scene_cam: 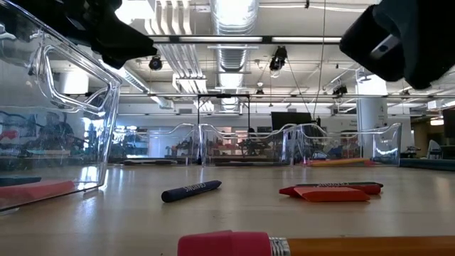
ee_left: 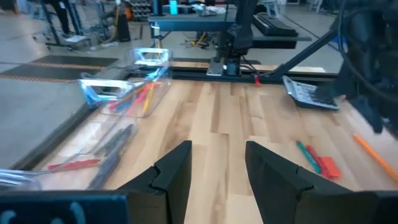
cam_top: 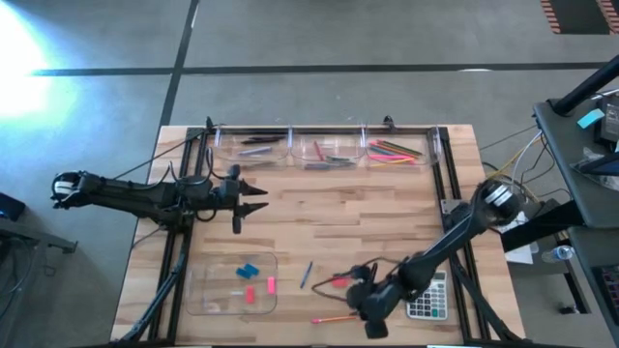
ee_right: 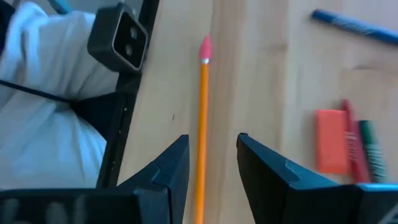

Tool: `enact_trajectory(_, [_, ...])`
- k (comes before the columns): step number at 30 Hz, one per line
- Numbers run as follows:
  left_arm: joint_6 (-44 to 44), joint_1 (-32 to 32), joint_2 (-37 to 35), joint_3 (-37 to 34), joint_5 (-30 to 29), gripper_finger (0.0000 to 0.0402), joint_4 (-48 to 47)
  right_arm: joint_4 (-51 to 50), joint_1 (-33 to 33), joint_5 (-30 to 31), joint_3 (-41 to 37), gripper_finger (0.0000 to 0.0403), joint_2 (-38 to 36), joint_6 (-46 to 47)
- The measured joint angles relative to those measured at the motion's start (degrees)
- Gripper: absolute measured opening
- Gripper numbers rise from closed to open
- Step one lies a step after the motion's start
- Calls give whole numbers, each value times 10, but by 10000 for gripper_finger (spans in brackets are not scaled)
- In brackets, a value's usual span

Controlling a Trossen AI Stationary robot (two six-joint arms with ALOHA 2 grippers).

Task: Sort crayons/erasers/pens/pencils in bins
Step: Put the orange pencil into the top right transparent bin

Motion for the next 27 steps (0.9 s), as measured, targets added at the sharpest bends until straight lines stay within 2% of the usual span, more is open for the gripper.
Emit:
enact_trajectory(4, [-8, 0, 3, 0, 10, 137, -1, -3, 10, -1, 40, 123, 56, 0])
enact_trajectory(10, [-8, 0, 1, 0, 14, 137, 1, -10, 9, -35, 82, 123, 111, 0])
enact_trajectory(27, [-8, 0, 0, 0, 15, 137, 0, -90, 10, -29, 106, 118, 177, 11])
